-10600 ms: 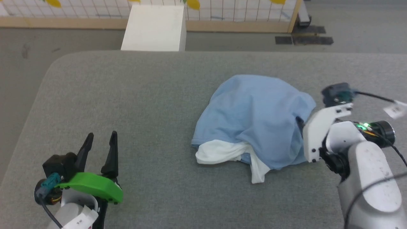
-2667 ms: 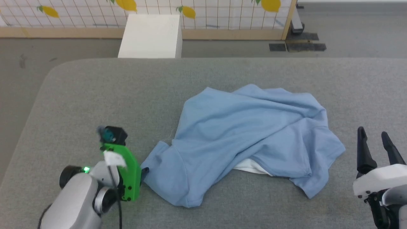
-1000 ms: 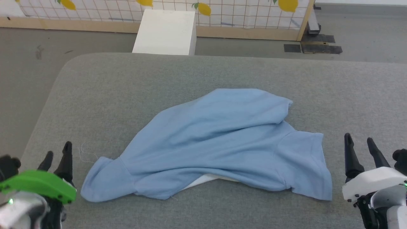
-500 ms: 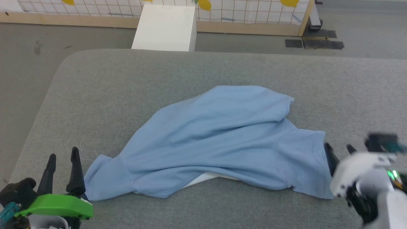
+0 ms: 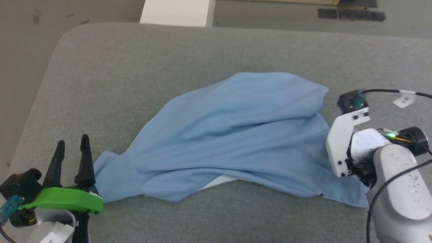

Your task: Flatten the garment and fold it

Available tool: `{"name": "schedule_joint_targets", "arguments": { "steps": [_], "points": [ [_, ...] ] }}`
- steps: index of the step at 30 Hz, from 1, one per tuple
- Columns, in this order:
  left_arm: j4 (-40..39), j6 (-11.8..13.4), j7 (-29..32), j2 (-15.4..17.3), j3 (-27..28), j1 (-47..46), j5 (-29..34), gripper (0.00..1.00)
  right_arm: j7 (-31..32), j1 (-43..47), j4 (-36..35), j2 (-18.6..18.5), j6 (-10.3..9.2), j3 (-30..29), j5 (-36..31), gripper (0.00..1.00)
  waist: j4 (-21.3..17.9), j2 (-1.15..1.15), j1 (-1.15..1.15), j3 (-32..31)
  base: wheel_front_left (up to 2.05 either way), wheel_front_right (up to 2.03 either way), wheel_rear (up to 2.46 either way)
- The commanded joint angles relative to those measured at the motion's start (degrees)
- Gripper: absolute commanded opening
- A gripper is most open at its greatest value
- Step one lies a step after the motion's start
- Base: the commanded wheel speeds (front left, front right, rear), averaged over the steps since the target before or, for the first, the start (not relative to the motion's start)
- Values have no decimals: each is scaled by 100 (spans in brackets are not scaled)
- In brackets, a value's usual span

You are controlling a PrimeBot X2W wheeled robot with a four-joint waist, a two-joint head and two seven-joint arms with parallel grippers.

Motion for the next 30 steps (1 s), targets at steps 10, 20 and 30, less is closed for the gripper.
{"name": "schedule_joint_targets", "arguments": {
  "steps": [10,20,30],
  "points": [
    [148,-156,-52,25,-30,-303,27,100,754,-10,352,-263,-9,460,337,92,278,23,-1,476,0,0,0],
    [260,-203,-56,39,-100,-365,37,100,850,-128,48,-621,-9,-561,159,0,309,23,-1,365,0,0,0],
    [303,-222,-49,81,-170,-398,-16,100,782,-307,-491,-472,-9,-1964,-669,0,430,23,-1,443,0,0,0]
  ]
}}
